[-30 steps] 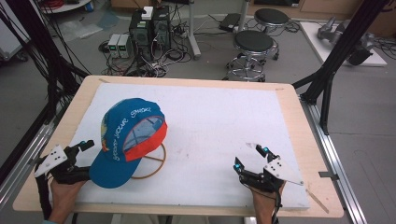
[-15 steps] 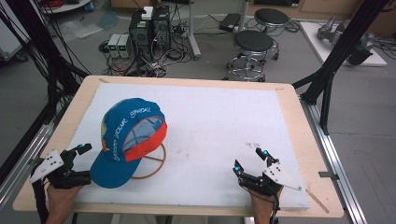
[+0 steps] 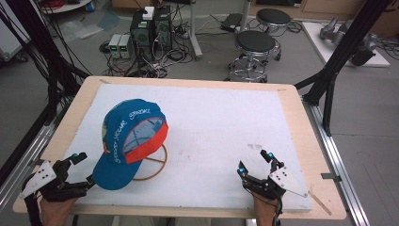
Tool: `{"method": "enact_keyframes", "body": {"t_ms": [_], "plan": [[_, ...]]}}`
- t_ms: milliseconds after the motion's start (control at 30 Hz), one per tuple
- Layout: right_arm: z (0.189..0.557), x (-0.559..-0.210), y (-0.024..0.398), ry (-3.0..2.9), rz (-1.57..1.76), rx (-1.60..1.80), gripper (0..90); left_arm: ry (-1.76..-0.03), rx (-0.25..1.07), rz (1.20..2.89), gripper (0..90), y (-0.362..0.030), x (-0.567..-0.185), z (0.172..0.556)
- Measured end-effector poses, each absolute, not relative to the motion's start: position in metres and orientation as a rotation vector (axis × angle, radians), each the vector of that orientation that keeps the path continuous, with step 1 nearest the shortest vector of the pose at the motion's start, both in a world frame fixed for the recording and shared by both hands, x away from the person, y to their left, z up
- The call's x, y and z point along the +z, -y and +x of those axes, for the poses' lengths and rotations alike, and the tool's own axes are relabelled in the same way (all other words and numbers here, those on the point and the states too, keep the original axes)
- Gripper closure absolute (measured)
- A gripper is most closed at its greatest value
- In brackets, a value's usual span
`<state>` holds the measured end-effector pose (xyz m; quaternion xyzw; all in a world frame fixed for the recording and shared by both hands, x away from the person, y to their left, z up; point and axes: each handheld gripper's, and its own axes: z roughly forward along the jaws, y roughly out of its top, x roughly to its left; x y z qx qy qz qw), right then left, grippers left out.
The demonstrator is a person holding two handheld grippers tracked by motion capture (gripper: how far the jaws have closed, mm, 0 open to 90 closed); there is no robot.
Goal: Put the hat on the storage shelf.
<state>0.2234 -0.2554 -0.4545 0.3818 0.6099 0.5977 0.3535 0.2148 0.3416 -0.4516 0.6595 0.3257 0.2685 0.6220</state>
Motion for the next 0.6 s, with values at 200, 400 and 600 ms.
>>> {"method": "enact_keyframes", "body": {"t_ms": [200,400,600], "plan": [[0.2242,-0.4543,0.2546,-1.581,1.002,1.534,11.7,-0.761,0.607,1.512,13.6,-0.3424,-0.4515,0.2165],[0.2252,-0.4541,0.2541,-1.587,0.994,1.521,11.7,-0.769,0.608,1.506,13.6,-0.3431,-0.4513,0.2177],[0.2252,-0.4540,0.2535,-1.590,1.001,1.516,11.7,-0.773,0.616,1.504,13.6,-0.3445,-0.4513,0.2183]]}}
